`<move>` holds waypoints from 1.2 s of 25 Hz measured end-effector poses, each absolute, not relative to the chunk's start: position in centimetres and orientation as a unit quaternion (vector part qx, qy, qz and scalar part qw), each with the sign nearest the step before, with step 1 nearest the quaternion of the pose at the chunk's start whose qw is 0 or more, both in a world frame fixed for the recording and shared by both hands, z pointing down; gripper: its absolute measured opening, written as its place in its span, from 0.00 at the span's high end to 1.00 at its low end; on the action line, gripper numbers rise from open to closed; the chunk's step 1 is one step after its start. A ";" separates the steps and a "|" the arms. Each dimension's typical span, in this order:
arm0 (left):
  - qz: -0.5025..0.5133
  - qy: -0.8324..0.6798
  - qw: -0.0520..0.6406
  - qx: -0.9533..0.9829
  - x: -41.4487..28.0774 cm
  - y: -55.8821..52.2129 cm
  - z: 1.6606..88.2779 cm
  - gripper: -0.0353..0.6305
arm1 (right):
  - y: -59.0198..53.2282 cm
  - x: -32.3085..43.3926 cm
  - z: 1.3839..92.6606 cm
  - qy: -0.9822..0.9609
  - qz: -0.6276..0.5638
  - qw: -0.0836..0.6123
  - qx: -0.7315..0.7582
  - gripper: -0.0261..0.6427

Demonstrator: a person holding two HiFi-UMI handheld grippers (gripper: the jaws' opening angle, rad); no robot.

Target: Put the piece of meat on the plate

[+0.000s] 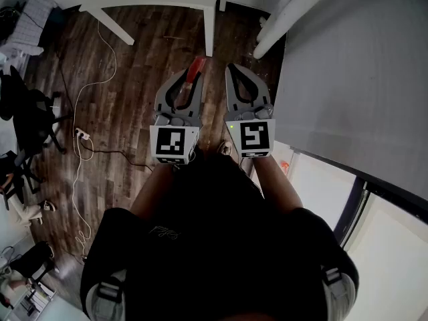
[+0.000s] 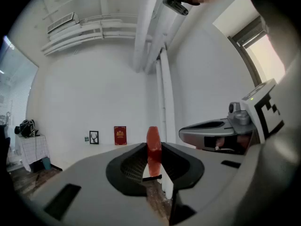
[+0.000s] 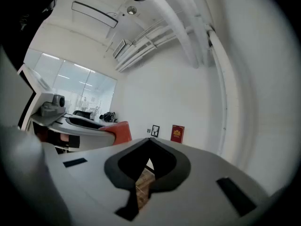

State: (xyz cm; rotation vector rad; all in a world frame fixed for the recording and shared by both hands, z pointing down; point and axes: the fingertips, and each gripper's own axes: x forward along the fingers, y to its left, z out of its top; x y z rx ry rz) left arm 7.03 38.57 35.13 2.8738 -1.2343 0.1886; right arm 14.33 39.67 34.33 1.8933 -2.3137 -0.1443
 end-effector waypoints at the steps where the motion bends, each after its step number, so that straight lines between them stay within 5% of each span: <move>1: 0.061 -0.394 0.005 0.917 6.8 38.5 35.3 0.82 | 39.5 14.2 34.5 -0.770 -0.048 0.077 0.631 0.93; 30: 0.069 -0.493 0.024 0.867 -16.1 28.9 37.2 0.82 | 28.9 -4.2 35.1 -0.828 -0.046 0.100 0.550 0.93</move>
